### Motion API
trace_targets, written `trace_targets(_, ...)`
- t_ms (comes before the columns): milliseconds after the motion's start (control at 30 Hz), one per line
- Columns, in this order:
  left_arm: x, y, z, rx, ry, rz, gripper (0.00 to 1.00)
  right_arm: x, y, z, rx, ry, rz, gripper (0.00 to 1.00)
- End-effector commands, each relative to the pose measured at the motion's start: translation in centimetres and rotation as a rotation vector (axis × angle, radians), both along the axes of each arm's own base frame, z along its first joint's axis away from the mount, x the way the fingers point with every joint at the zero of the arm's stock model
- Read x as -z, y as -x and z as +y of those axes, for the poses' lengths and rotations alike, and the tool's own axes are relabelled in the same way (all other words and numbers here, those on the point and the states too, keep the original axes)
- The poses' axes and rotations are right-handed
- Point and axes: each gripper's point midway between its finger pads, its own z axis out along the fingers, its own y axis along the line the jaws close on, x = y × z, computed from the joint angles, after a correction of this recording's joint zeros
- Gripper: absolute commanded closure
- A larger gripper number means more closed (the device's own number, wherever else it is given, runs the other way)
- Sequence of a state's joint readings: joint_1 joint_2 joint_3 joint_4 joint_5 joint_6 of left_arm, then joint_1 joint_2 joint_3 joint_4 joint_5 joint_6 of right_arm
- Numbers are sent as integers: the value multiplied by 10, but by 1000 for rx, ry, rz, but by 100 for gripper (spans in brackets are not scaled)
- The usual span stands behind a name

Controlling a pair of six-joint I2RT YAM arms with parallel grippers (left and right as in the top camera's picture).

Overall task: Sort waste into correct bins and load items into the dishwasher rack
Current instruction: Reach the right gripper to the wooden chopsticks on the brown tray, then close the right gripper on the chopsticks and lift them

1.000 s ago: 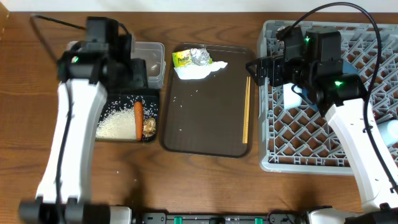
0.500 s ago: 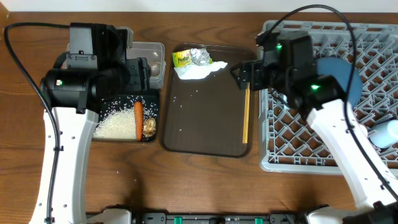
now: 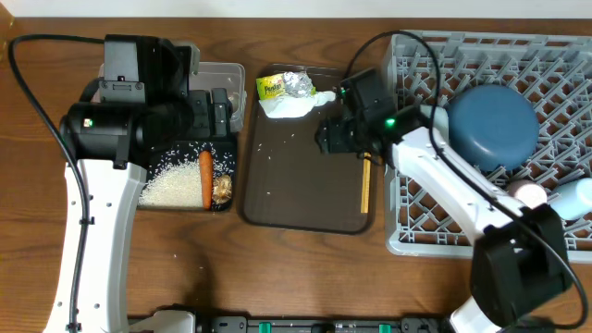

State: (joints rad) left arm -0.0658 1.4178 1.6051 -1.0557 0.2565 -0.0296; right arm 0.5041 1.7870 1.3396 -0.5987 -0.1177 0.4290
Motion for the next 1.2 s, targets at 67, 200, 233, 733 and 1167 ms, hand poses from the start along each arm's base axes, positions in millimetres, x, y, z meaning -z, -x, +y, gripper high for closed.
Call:
trace_targets(67,-1,1,-1,4,4,0,1,-3,-6,16,-66,12,-71,24)
trace_targets(200,-1,0,-1,5,4,-2,0,-13,-18,21,-69,-16,-134,22)
trace_targets(233,-1,0,-1,4,4,-1,0,-14,-20,21,-66,-20,-140,22)
trace_targets(733,0,0,-1,4,3,2,2,21,-15,-13,165,72,-7,41)
trace_targets(1167,-3,-4,-1,4,4,-19,2,96,3,-43,166,294,147,45)
